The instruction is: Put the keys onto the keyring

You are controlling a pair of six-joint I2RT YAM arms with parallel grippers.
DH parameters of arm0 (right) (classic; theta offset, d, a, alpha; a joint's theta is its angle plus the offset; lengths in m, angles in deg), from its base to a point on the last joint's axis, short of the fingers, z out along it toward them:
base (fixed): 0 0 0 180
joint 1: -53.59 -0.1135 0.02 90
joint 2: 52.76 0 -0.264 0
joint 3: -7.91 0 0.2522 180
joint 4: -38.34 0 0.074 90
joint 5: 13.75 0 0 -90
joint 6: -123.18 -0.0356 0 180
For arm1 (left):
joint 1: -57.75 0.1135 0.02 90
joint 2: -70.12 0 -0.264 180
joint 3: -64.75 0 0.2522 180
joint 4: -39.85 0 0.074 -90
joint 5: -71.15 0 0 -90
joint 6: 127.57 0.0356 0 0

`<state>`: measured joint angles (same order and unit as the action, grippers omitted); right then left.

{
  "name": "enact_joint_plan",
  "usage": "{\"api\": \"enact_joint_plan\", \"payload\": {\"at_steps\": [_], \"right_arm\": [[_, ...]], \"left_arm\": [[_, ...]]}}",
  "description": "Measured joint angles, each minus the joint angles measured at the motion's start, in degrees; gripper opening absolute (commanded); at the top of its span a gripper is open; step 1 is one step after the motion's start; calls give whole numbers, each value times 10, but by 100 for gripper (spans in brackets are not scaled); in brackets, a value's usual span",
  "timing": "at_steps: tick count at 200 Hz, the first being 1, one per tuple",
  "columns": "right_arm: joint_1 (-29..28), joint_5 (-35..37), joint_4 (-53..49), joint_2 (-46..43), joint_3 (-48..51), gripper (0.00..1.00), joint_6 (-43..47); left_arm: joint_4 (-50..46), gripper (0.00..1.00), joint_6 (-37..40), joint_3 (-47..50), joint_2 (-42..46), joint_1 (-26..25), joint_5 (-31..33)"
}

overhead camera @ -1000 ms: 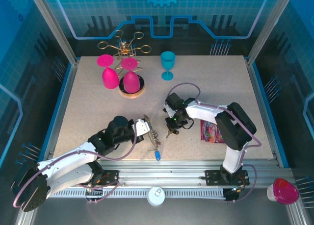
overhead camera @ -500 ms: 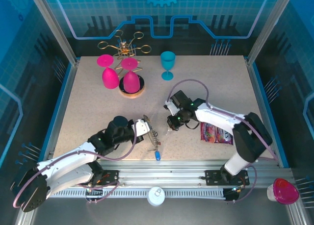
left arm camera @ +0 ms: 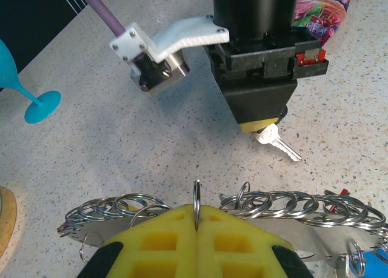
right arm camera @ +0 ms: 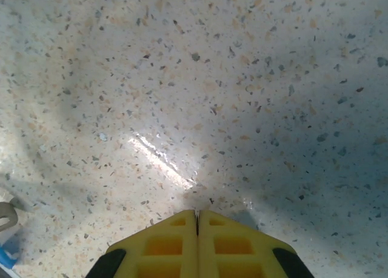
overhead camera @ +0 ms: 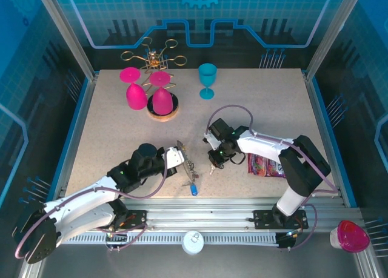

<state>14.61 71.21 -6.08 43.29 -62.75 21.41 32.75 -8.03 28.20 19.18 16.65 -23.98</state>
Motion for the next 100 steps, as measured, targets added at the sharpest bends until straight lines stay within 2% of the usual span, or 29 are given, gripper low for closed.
{"api": "enact_joint_plan", "payload": {"at_steps": [47, 71, 100], "right_arm": [[0, 6, -4, 15, 0, 5, -5], [0, 8, -10, 21, -1, 12, -7], [0, 14, -16, 22, -3, 16, -9]], "left_arm": [[0, 0, 0, 0, 0, 0, 0], [0, 0, 0, 0, 0, 0, 0], [0, 0, 0, 0, 0, 0, 0]]}}
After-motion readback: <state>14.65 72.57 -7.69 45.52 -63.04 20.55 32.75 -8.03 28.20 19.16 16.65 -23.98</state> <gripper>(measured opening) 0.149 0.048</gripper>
